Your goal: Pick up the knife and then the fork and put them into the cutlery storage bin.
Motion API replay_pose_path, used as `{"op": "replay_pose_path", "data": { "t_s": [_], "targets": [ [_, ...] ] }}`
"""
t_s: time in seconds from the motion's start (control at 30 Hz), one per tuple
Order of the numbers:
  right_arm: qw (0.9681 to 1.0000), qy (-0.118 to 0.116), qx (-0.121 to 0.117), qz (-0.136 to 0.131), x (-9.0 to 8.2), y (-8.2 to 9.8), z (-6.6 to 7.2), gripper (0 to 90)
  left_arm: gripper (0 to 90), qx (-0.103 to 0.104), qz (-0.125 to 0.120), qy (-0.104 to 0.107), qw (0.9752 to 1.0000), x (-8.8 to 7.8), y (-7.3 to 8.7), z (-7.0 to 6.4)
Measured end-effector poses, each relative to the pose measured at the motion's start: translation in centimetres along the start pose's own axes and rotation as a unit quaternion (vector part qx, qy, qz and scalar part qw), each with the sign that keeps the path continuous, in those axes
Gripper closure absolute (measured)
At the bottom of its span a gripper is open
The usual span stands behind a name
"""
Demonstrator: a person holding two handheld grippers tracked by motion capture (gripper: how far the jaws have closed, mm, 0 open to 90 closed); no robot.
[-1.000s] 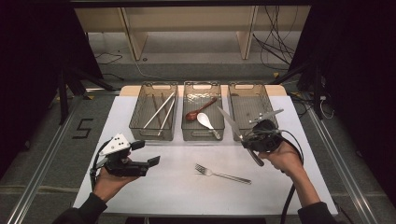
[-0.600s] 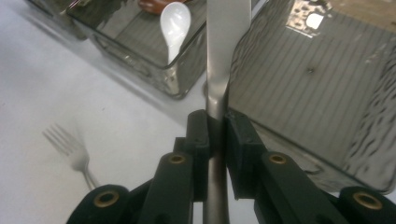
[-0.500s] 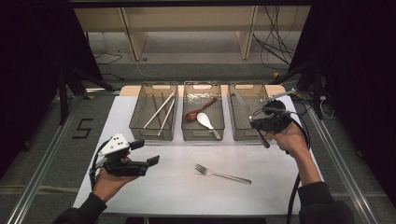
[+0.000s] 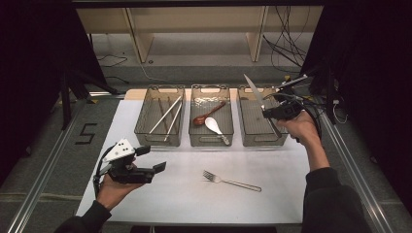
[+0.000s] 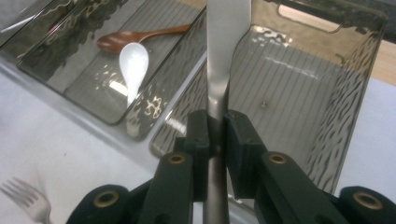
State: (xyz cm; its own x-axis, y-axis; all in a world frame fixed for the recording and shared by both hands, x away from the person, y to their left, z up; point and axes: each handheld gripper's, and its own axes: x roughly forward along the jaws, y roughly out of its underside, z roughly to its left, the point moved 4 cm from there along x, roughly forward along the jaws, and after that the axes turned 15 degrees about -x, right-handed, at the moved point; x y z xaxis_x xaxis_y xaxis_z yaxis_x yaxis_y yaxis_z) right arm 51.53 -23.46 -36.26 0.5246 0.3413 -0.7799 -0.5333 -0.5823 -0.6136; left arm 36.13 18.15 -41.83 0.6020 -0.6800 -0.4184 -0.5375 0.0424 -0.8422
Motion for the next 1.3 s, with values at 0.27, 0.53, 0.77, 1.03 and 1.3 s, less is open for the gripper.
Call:
{"op": "replay_pose_path", "data": {
  "t_s": [0.27,0.53,0.77,1.03,1.3],
  "targets": [
    [0.9998,0.017,0.011,0.004,1.2,-0.8,-1.4,80.7,15.9,0.0,-0.003,0.0,1.0,-0.1,0.0,0.0],
    [0.9992,0.029,0.022,0.015,2.2,-0.7,-2.3,80.7,15.9,-0.001,-0.005,0.0,1.0,-0.1,-0.1,0.0],
    [0.9985,0.041,0.027,0.026,3.0,-0.5,-2.9,80.6,15.9,0.0,-0.004,0.001,1.0,-0.1,-0.1,0.1],
    [0.9977,0.048,0.028,0.038,3.7,-0.3,-3.3,80.6,15.9,-0.001,-0.004,0.001,1.0,-0.1,-0.1,0.0],
    [0.997,0.057,0.026,0.045,4.2,-0.2,-3.6,80.6,15.9,-0.001,-0.003,0.002,1.0,0.0,0.0,0.0]
  ]
}}
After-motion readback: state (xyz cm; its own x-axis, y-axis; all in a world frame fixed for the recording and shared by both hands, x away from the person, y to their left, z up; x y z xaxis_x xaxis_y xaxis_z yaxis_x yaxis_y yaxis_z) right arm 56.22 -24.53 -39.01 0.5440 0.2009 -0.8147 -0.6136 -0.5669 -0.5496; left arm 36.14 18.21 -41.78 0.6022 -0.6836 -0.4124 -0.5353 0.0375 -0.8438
